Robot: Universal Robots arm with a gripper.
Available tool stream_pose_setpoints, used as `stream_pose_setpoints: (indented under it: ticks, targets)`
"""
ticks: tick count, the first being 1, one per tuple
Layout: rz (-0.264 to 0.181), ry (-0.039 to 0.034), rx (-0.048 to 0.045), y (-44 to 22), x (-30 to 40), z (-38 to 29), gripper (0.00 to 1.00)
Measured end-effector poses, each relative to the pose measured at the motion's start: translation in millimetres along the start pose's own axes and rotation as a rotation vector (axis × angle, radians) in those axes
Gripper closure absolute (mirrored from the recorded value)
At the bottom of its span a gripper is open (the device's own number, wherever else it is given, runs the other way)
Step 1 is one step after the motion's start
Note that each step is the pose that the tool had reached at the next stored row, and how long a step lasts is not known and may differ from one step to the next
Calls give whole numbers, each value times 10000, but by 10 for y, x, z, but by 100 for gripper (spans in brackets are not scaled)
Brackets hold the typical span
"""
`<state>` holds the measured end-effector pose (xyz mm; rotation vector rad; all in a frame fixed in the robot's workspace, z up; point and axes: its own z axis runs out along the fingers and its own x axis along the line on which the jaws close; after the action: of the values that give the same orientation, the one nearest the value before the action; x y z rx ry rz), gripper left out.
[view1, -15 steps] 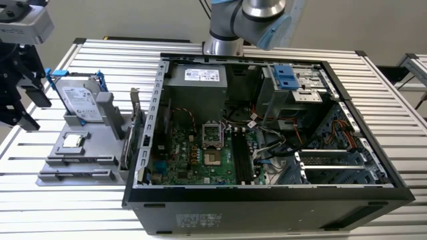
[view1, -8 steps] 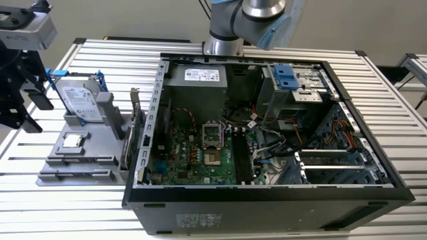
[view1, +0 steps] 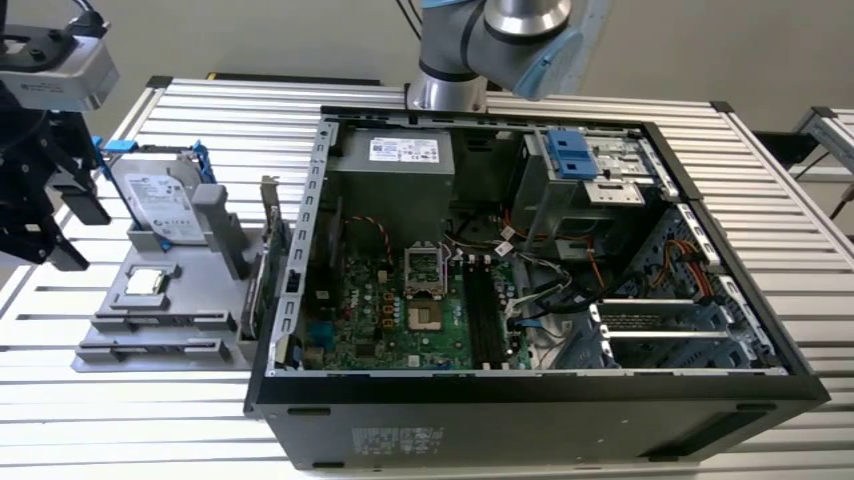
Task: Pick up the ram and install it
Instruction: 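Pick up the ram and move it above insertion slot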
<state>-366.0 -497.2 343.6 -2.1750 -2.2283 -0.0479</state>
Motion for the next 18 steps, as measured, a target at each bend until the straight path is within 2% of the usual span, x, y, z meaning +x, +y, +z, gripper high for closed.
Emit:
stream_pose_setpoints:
  ticks: [18]
  targets:
    - [0,0,0,0,-6,145,0]
